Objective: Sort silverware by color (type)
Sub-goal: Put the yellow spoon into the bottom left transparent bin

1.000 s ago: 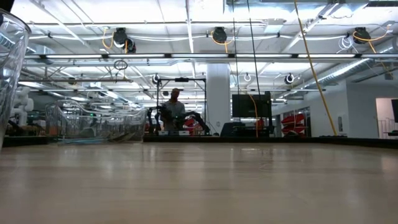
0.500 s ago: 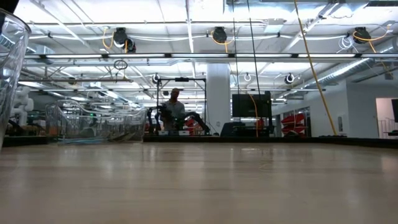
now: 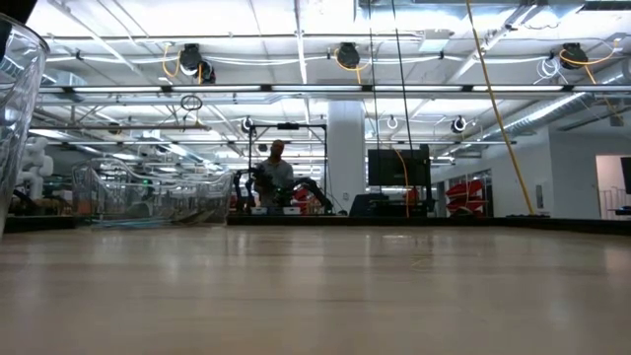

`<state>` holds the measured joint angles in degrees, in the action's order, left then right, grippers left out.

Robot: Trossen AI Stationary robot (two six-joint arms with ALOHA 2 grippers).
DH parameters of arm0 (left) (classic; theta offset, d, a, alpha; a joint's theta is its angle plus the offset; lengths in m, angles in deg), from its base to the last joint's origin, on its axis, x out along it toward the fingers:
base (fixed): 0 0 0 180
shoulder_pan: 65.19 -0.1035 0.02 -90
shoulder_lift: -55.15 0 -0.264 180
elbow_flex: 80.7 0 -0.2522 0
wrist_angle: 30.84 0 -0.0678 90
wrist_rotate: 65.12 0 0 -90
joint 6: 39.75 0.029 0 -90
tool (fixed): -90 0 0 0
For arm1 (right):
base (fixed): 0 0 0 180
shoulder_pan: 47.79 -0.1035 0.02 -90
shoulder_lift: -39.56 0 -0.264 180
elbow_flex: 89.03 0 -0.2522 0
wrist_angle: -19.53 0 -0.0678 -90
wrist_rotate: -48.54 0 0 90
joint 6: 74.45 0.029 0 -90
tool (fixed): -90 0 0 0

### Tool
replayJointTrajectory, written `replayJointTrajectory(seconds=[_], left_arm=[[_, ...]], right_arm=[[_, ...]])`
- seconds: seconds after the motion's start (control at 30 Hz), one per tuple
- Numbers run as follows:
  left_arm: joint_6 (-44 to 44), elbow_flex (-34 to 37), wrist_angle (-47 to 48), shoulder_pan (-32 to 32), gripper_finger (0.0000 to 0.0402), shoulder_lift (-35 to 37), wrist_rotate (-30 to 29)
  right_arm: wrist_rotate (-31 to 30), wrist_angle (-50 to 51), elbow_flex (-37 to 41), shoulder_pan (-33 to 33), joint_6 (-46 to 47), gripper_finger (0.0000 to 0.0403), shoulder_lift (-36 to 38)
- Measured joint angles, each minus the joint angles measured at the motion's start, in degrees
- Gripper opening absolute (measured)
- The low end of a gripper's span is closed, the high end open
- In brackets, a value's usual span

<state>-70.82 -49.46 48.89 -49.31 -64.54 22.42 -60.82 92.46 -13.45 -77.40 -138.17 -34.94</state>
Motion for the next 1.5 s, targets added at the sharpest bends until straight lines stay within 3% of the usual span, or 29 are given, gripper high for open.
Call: replayJointTrajectory(seconds=[0.23, 0.5, 0.97, 1.17, 1.5], left_arm=[[-1.11, 0.0, 0.04, -0.01, 0.0128, 0.02, 0.0], [-1.13, 0.0, -0.58, 0.18, 0.0058, 0.02, 0.87], [-0.52, 0.01, 0.09, -0.11, 0.0056, 0.3, 1.31], [1.2, 0.0, 2.74, -0.32, 0.0056, 2.26, 4.2], [10.85, 0.02, 16.74, 0.06, 0.0056, 5.58, 6.99]], right_arm=[[0.17, 0.22, 0.0, -0.02, -0.06, 0.0001, 0.0], [-0.07, 0.32, 0.0, 0.01, -0.16, 0.0006, 0.0], [0.15, 0.48, 0.0, 0.02, 9.91, 0.0083, 0.02], [0.07, -0.01, -0.04, -0.02, 19.38, 0.0117, 0.02], [0.0, -1.88, -0.04, -0.02, 39.12, 0.0139, 0.04]])
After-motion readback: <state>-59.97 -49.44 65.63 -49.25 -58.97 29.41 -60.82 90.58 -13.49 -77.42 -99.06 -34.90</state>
